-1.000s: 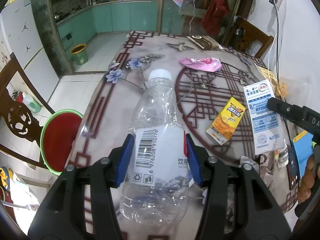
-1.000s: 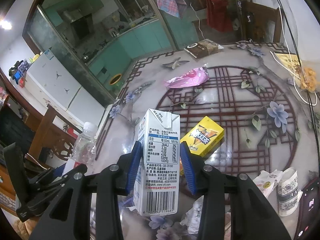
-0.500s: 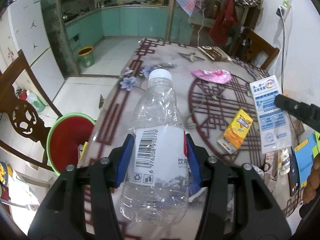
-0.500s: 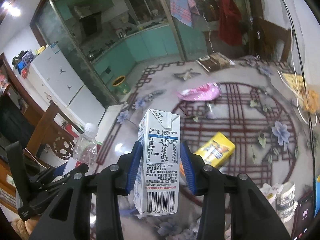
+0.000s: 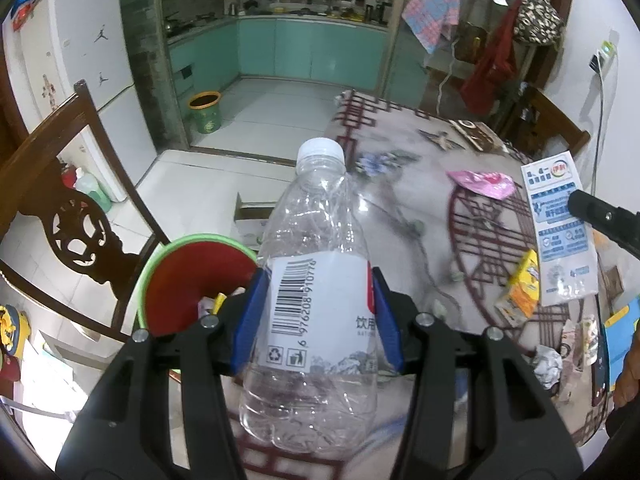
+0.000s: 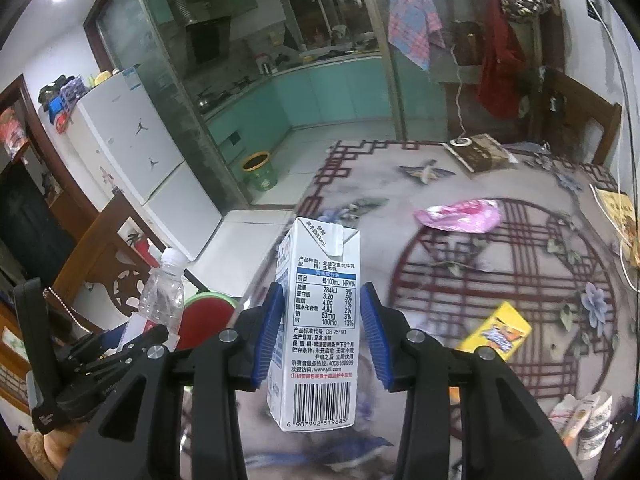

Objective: Collect trash
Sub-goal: 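Carry the bottle and milk carton over the red bucket with both grippers, then open both grippers to drop the bottle and carton into the bucket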

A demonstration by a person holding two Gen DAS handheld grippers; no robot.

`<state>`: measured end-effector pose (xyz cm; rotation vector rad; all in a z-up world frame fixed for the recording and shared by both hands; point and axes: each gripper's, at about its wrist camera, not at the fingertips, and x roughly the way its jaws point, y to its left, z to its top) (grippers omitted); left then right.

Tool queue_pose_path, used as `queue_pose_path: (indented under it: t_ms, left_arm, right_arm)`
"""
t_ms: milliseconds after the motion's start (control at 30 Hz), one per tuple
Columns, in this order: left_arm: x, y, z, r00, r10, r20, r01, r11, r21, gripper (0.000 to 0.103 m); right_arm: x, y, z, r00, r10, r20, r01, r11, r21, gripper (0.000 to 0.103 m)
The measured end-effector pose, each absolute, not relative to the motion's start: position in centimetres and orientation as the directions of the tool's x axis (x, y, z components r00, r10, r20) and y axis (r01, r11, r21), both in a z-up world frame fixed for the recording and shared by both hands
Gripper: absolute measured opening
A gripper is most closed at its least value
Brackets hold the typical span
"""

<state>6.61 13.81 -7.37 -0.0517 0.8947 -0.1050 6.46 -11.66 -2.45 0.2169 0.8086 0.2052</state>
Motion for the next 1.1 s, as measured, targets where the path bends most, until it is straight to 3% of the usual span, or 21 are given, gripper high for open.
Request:
queue_pose_path:
  t_ms: [633, 1100]
  left_arm:
    - [11.3, 25.4, -9.5, 0.606, -0.092, -0.79, 0.017, 0.995, -0.103, 0.049]
    - [13.9, 31.7, -13.8, 0.534, -0.094, -0.84, -0.044, 0.989, -0.139, 0.049]
  right_arm:
    - [11.7, 1.6, -3.1, 0.642, 0.278, -0.715, -0.157, 0.96, 0.233, 0.039]
    - [15.7, 11.3, -8.2, 0.477, 0.356, -0.803, -0.262, 0.93, 0.257, 0.039]
